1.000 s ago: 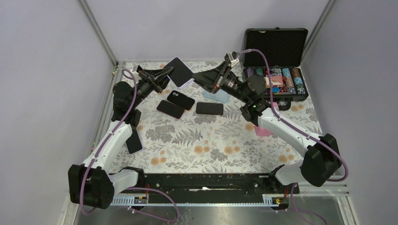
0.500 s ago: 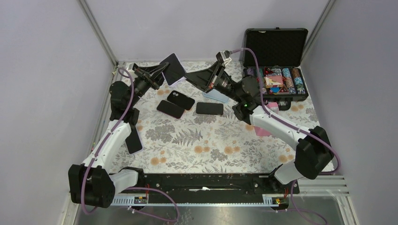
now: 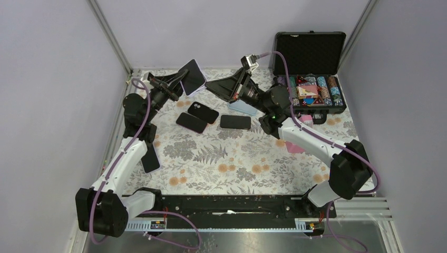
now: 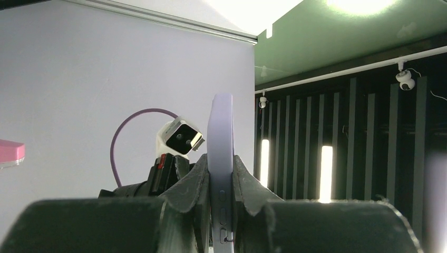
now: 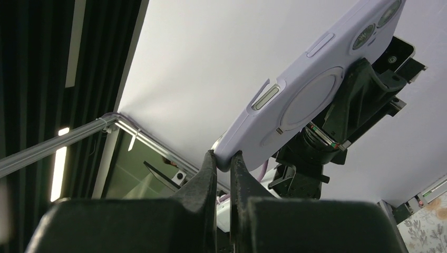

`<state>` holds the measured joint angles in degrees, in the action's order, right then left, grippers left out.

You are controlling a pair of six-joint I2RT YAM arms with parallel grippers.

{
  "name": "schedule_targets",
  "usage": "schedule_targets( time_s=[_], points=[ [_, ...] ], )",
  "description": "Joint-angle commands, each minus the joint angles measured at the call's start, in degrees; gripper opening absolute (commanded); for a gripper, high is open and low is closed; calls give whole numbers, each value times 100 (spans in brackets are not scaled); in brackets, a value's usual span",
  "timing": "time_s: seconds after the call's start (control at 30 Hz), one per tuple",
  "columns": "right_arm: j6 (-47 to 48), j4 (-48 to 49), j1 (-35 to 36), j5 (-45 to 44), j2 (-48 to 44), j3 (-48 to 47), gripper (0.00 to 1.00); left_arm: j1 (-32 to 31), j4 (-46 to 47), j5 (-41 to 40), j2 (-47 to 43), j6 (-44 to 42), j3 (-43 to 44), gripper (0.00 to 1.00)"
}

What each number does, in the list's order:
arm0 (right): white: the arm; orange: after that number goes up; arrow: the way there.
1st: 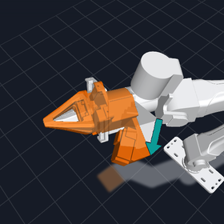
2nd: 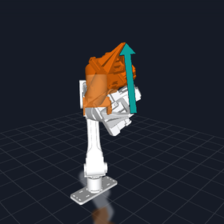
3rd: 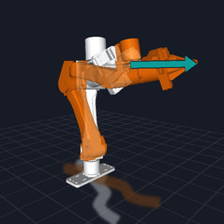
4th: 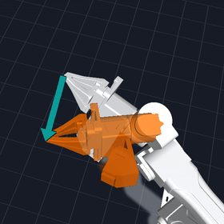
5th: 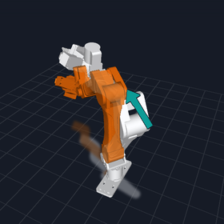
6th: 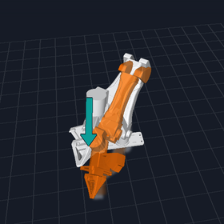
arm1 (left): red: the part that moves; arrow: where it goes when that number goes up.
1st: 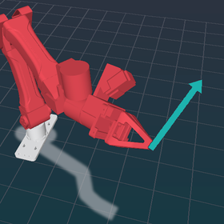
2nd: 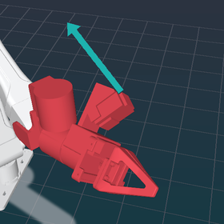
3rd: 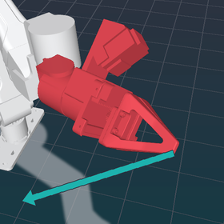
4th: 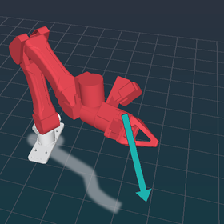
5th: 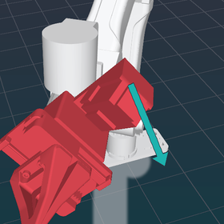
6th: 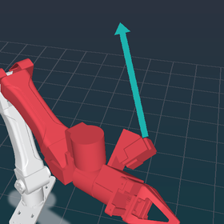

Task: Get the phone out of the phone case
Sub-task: Remove the phone case from the phone.

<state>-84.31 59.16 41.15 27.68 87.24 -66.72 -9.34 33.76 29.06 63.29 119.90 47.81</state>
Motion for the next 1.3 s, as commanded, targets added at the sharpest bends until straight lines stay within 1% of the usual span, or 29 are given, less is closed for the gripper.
schedule_targets(
  time_s=[0.0, 0.17, 0.37, 0.47, 0.53, 0.57, 0.6, 0.63, 0.67, 0.7, 0.73, 0.8, 0.87, 0.93, 0.97, 1.03, 1.1, 1.2, 1.27],
  points=[
    [369, 453, 232, -278, 31, -411, 0, -526, -125, 657, -115, 638, -43, 0],
    [259, 661, 230, -190, 197, -577, 0, -802, -163, 664, -37, 660, 199, 0],
    [336, 705, 234, -166, 213, -566, 0, -946, -47, 624, -18, 716, 118, 0],
    [350, 539, 235, -138, 203, -542, 0, -964, 15, 582, -39, 693, 86, 0],
    [373, 266, 233, -102, 129, -437, 0, -861, 217, 434, -50, 668, 47, 0],
    [388, 80, 236, -117, 50, -340, 4, -761, 254, 412, -41, 543, 67, 0],
    [406, -115, 236, -156, -40, -220, 25, -635, 186, 426, -41, 371, 123, 0],
    [411, -402, 236, -198, -139, -123, 42, -532, 94, 414, -55, 167, 177, 0],
    [469, -785, 235, -228, -252, -67, 56, -433, 18, 394, -72, -49, 247, 0],
    [597, -1184, 236, -294, -367, -20, 66, -353, -111, 409, -85, -314, 339, 0],
    [757, -1528, 233, -365, -500, 12, 73, -282, -296, 430, -98, -561, 436, 0],
    [1072, -2052, 233, -440, -670, -44, 80, -197, -597, 428, -126, -990, 596, 0],
    [1238, -2264, 234, -556, -768, -98, 81, -151, -757, 421, -127, -1178, 660, 0],
    [1196, -2205, 235, -632, -773, -106, 81, -138, -630, 468, -93, -1111, 624, 0],
    [1182, -2173, 236, -666, -764, -118, 79, -138, -556, 500, -65, -1036, 600, 0],
    [1105, -2073, 236, -710, -712, -134, 70, -138, -484, 522, -69, -915, 525, 0],
    [976, -1837, 230, -732, -651, -104, 63, -138, -557, 506, -102, -782, 408, 0],
    [957, -1754, 230, -673, -612, -111, 61, -138, -440, 484, -108, -427, 151, 0],
    [1069, -1834, 244, -673, -649, -88, 62, -138, -486, 429, -150, -223, 13, 0]
  ],
)
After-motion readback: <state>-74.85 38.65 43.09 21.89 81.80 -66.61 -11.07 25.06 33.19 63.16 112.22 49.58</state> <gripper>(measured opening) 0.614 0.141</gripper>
